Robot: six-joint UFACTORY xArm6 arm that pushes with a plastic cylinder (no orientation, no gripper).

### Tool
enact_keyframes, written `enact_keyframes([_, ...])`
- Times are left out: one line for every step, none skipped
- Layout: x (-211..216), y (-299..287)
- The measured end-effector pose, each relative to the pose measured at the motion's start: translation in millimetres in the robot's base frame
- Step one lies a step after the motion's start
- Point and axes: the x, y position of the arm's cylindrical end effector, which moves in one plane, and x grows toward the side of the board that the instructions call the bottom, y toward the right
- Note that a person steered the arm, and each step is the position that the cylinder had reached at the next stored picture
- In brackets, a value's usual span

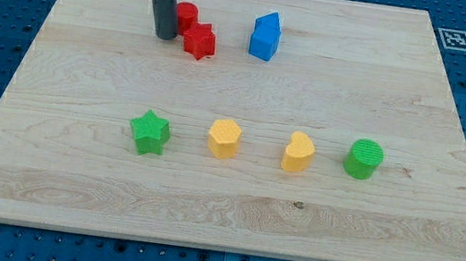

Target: Move red star closer to blue cube

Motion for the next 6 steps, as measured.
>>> enact_keyframes([6,26])
enact_keyframes([6,36])
enact_keyframes([6,30])
enact_keyframes([6,21])
enact_keyframes([5,22])
enact_keyframes([-2,27])
